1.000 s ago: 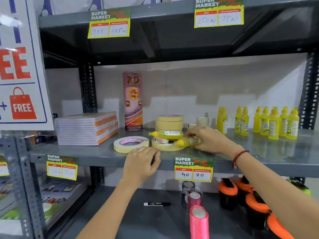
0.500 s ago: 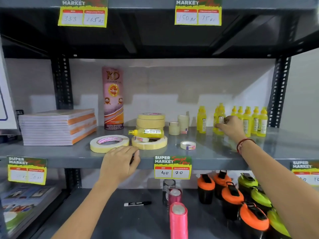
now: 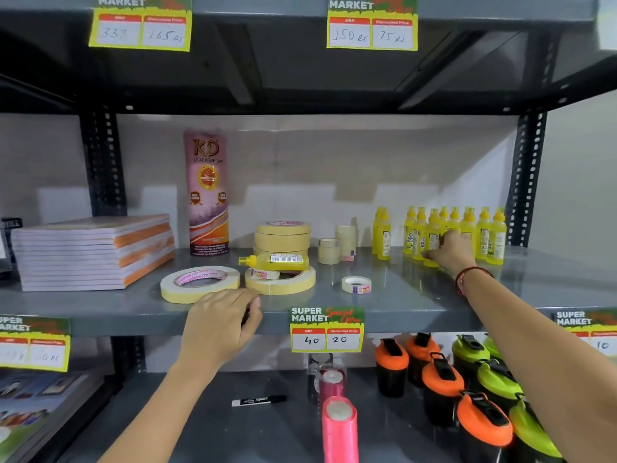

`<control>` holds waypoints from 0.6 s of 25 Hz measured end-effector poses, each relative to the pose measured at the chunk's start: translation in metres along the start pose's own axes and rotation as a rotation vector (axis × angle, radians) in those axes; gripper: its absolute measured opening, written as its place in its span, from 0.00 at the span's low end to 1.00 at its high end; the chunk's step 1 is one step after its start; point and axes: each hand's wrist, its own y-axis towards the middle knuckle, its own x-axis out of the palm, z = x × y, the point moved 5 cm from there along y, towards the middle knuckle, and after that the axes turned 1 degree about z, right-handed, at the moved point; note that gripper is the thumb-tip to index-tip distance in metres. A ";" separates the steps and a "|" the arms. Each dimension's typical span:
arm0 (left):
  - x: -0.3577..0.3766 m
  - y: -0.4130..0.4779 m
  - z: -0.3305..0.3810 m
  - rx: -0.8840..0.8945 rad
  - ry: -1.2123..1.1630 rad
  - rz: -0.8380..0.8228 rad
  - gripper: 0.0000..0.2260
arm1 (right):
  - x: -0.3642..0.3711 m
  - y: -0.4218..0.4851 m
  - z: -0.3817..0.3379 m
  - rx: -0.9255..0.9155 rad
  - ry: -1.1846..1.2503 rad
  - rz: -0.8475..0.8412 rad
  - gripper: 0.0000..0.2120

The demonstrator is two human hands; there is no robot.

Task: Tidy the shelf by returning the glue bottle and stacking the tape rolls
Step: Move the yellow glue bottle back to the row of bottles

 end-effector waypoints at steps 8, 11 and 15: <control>-0.001 0.000 0.001 -0.008 0.009 0.000 0.19 | -0.025 -0.060 -0.091 -0.255 0.332 0.199 0.15; -0.002 0.001 0.001 0.000 0.010 0.002 0.19 | 0.018 -0.102 -0.170 -0.586 0.203 -0.221 0.16; -0.001 0.001 0.002 0.006 0.010 -0.001 0.19 | 0.054 -0.137 -0.228 -0.893 -0.164 -0.370 0.21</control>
